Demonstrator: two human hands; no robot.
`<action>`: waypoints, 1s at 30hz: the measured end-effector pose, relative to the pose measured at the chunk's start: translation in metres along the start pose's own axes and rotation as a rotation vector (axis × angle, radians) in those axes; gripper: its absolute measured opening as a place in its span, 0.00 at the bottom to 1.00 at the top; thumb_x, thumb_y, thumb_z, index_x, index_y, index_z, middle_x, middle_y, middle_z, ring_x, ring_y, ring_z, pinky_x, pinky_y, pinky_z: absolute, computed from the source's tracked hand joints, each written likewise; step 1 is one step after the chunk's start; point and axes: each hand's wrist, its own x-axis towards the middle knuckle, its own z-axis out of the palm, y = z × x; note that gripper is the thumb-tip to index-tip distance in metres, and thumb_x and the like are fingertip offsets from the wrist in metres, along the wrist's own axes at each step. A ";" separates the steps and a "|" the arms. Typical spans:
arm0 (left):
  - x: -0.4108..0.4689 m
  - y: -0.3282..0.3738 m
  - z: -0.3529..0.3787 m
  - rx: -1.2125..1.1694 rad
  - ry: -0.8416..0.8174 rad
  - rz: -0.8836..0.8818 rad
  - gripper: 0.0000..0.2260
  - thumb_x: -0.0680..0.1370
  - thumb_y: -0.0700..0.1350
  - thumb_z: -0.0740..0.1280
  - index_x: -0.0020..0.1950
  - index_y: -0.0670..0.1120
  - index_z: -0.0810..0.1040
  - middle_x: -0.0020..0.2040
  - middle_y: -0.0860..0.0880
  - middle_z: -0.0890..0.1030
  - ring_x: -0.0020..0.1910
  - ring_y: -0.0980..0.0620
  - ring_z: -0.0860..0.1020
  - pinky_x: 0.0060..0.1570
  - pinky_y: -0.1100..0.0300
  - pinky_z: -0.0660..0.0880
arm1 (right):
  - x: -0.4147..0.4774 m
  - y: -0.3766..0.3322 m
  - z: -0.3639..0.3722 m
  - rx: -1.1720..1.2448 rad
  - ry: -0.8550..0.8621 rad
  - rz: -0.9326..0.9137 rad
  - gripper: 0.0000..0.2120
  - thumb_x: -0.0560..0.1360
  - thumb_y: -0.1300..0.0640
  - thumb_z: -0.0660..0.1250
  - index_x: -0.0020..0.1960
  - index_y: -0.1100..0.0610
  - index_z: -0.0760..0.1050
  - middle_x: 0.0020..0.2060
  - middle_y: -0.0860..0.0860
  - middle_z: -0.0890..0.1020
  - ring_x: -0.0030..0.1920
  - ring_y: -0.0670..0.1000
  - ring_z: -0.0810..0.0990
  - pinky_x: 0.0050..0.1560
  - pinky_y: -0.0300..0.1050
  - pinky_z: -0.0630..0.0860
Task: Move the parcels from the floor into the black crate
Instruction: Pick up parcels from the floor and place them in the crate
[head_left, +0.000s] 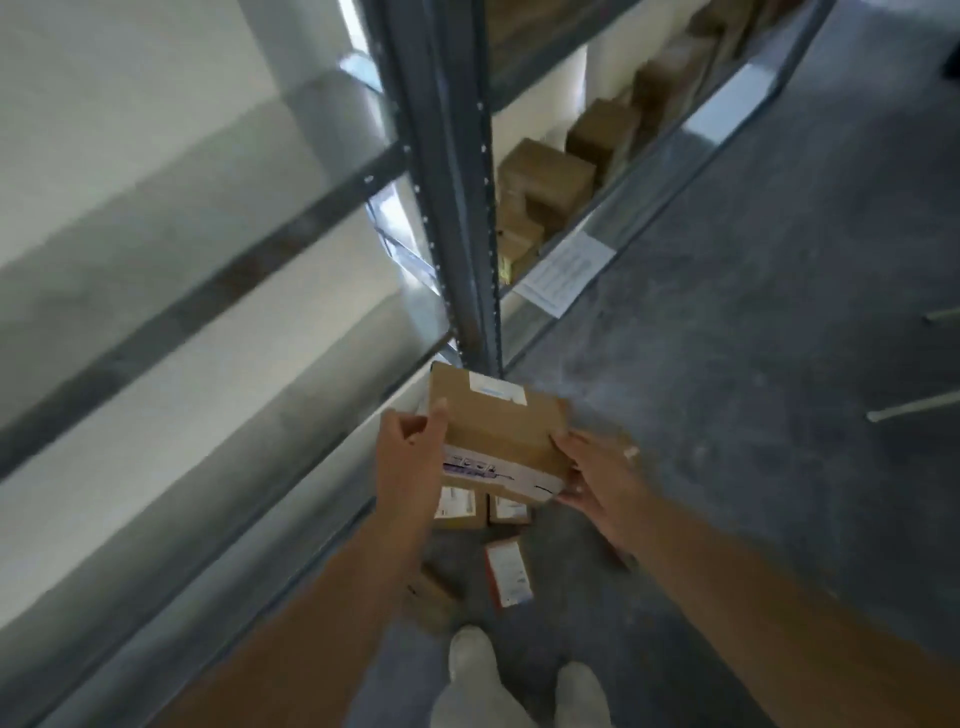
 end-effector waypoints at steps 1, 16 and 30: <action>-0.013 0.022 -0.018 -0.037 0.013 -0.002 0.13 0.80 0.57 0.65 0.51 0.48 0.72 0.43 0.50 0.80 0.35 0.59 0.80 0.30 0.68 0.74 | -0.024 -0.020 0.010 -0.045 -0.030 -0.052 0.14 0.80 0.56 0.65 0.65 0.56 0.74 0.56 0.56 0.81 0.56 0.57 0.81 0.44 0.50 0.81; -0.190 0.184 -0.166 -0.535 0.149 0.218 0.20 0.79 0.56 0.66 0.71 0.57 0.72 0.62 0.52 0.78 0.56 0.55 0.79 0.53 0.55 0.79 | -0.279 -0.200 0.071 -0.581 -0.419 -0.510 0.15 0.83 0.53 0.60 0.69 0.51 0.71 0.55 0.51 0.81 0.52 0.51 0.81 0.46 0.47 0.80; -0.250 0.173 -0.245 -0.447 0.469 0.318 0.13 0.79 0.38 0.59 0.58 0.51 0.76 0.56 0.53 0.80 0.57 0.51 0.78 0.59 0.51 0.76 | -0.356 -0.185 0.142 -0.646 -0.650 -0.710 0.18 0.78 0.49 0.68 0.63 0.40 0.64 0.55 0.51 0.78 0.55 0.50 0.78 0.43 0.41 0.76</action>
